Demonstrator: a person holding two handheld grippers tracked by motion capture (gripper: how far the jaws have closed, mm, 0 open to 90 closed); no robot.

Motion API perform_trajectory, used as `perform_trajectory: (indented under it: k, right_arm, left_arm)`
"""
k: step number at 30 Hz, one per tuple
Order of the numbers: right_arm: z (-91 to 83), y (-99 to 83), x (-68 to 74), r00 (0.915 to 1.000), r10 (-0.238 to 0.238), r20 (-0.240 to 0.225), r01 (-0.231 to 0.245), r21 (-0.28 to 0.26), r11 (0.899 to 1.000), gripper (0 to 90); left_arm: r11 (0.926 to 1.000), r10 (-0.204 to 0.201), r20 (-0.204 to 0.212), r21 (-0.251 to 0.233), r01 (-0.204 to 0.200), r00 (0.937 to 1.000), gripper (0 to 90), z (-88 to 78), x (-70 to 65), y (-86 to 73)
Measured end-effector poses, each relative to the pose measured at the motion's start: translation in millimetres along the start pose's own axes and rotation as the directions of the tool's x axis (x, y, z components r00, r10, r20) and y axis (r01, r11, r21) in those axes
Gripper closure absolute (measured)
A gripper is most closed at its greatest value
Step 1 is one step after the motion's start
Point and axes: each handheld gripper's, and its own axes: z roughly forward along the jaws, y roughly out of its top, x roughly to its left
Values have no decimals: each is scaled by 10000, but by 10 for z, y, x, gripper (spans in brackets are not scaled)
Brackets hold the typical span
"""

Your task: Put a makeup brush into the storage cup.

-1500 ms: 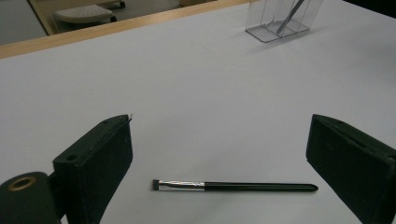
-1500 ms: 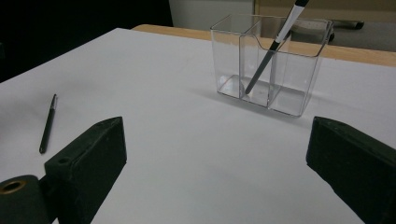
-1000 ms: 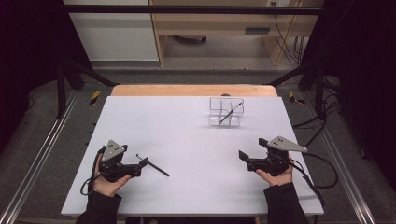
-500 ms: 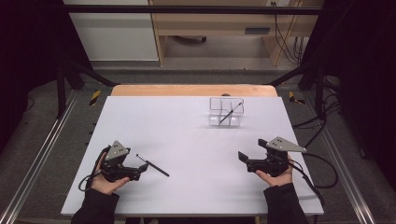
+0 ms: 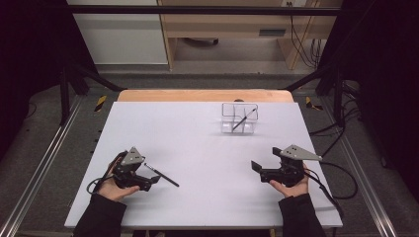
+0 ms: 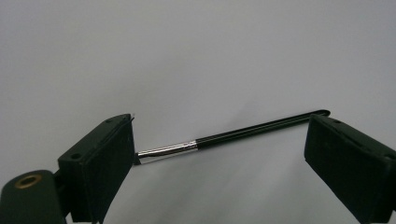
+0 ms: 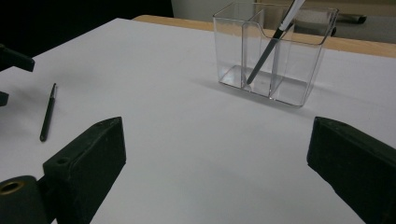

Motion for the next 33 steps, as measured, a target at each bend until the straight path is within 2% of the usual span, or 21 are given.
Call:
perform_trajectory:
  k: [6, 11, 15, 27, 33]
  right_arm:
    - [1, 0, 0, 10000, -9, 8, 9, 18, 10000, 52]
    - [-2, 1, -2, 10000, -21, 27, 21, -4, 10000, 52]
    - [-7, 3, -1, 10000, 7, -6, -7, -19, 10000, 52]
    - [-16, 15, 12, 10000, -47, -37, 47, -57, 10000, 50]
    - [-13, 15, 13, 10000, -47, -43, 47, -38, 10000, 50]
  left_arm:
    - [9984, 464, 186, 309, -469, 9988, 94, 130, -26, 50]
    - [9922, 1029, 387, 672, -1054, 9939, 108, 246, -84, 80]
    - [9877, 1313, 485, 789, -1349, 9901, 135, 324, -128, 104]
    - [9802, 1498, 786, 1187, -1584, 9856, 253, 400, -144, 89]
    - [9815, 1350, 1128, 1209, -1484, 9844, 319, 397, -129, 86]
